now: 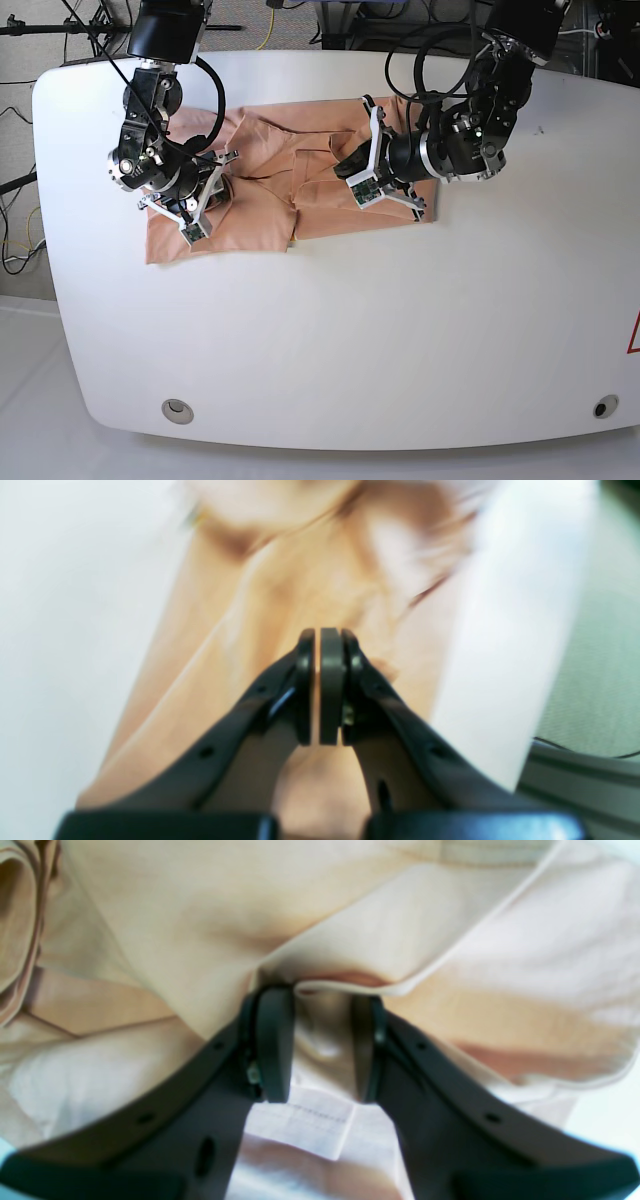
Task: Fold the T-shirt properly
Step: 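Lift the left gripper and move it back along the folded shirt, then grasp the folded shirt edge with the left gripper and drag it, then move the left gripper to the shirt's folded corner and grasp it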
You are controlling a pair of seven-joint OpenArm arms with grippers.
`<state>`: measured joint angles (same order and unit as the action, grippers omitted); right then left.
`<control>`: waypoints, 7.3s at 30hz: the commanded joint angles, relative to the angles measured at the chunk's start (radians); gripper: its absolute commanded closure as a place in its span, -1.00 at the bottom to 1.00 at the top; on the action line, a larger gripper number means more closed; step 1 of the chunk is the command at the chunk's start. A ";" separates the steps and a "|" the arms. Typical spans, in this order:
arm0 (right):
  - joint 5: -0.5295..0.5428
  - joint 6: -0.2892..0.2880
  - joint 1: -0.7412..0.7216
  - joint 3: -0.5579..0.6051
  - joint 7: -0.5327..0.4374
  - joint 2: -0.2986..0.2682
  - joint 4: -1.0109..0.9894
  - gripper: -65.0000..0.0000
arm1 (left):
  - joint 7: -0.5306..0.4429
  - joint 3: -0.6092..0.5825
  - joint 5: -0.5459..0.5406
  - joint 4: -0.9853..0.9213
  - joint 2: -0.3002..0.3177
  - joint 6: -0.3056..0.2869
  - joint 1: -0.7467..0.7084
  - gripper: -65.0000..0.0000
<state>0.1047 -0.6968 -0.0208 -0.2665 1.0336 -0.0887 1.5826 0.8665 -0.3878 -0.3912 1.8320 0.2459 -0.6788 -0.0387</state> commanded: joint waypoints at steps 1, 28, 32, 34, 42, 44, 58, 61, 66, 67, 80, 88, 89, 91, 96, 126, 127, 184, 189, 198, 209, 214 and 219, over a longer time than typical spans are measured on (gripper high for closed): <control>-0.004 -0.001 -0.007 0.000 0.020 -0.007 0.011 0.39 | -0.031 0.005 -0.039 0.005 -0.016 -0.014 0.001 0.99; 0.008 -0.001 -0.001 0.000 0.025 -0.008 0.082 0.40 | -0.079 0.228 0.017 -0.190 -0.090 -0.008 0.041 0.99; 0.010 -0.001 0.000 -0.001 0.026 -0.007 0.102 0.41 | -0.077 0.269 0.018 -0.183 -0.054 -0.005 0.049 0.99; 0.011 -0.001 0.000 0.000 0.026 -0.007 0.101 0.41 | -0.073 0.271 0.016 -0.179 -0.035 -0.003 0.057 0.99; 0.000 -0.001 0.001 0.003 0.031 -0.007 0.044 0.41 | 0.014 0.137 -0.012 -0.134 0.013 0.019 0.109 0.99; 0.001 -0.001 0.003 0.003 0.031 -0.007 0.043 0.41 | 0.020 0.130 -0.012 -0.133 0.012 0.022 0.114 0.99; -0.003 -0.001 0.008 0.002 0.024 -0.007 0.044 0.40 | -0.070 0.194 -0.028 -0.185 -0.020 -0.002 0.093 0.99; -0.003 -0.001 0.008 0.001 0.024 -0.008 0.044 0.40 | -0.092 0.201 -0.025 -0.202 -0.024 0.003 0.087 0.99; -0.003 -0.001 0.008 0.001 0.023 -0.008 0.045 0.40 | -0.114 0.212 -0.018 -0.243 -0.041 0.012 0.082 1.00; -0.002 -0.001 0.008 0.001 0.023 -0.008 0.045 0.40 | -0.116 0.213 -0.017 -0.252 -0.047 0.013 0.083 0.99; -0.003 -0.001 0.008 0.004 0.021 -0.006 0.045 0.40 | -0.092 0.204 -0.028 -0.339 -0.113 -0.002 0.101 0.99; -0.005 -0.001 0.012 0.002 0.026 -0.005 0.045 0.40 | -0.068 0.108 -0.035 -0.358 -0.093 0.009 0.097 0.98; -0.004 -0.001 0.012 0.002 0.027 -0.005 0.045 0.40 | -0.064 0.090 -0.033 -0.356 -0.088 0.014 0.096 0.98; -0.004 -0.001 0.013 0.004 0.030 -0.005 0.045 0.40 | -0.053 0.033 -0.029 -0.350 -0.064 0.029 0.093 0.97; -0.003 -0.001 0.014 0.007 0.035 -0.005 0.043 0.40 | -0.043 -0.081 -0.027 -0.349 -0.024 0.051 0.088 0.95; -0.003 -0.001 0.019 0.006 0.036 -0.009 0.052 0.40 | 0.003 0.087 -0.164 -0.103 -0.075 0.020 0.111 0.94; -0.003 -0.001 0.019 0.006 0.036 -0.009 0.053 0.40 | 0.012 0.089 -0.173 -0.098 -0.075 0.019 0.113 0.93; 0.011 -0.001 -0.015 0.017 0.037 0.025 0.040 0.43 | 0.368 0.313 -0.398 -0.002 0.020 0.026 -0.046 0.92; 0.011 -0.001 -0.015 0.017 0.037 0.025 0.040 0.43 | 0.368 0.313 -0.398 -0.002 0.031 0.023 -0.062 0.92; 0.011 -0.001 -0.015 0.019 0.037 0.025 0.040 0.43 | 0.368 0.313 -0.398 -0.005 0.031 0.023 -0.096 0.92; 0.011 -0.001 -0.014 0.019 0.037 0.025 0.040 0.43 | 0.354 0.232 -0.389 -0.010 0.026 0.028 -0.088 0.32; 0.011 -0.001 -0.014 0.019 0.037 0.025 0.040 0.43 | 0.317 0.184 -0.332 -0.010 0.025 0.028 -0.088 0.19; 0.011 -0.001 -0.014 0.019 0.037 0.025 0.040 0.43 | 0.291 0.132 -0.256 -0.012 0.005 0.024 -0.086 0.19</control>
<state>0.1089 -0.6930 -0.0208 -0.2478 1.0775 -0.0586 1.6089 1.1843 -0.2428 -0.6411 1.8061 0.2626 -0.6518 -0.1352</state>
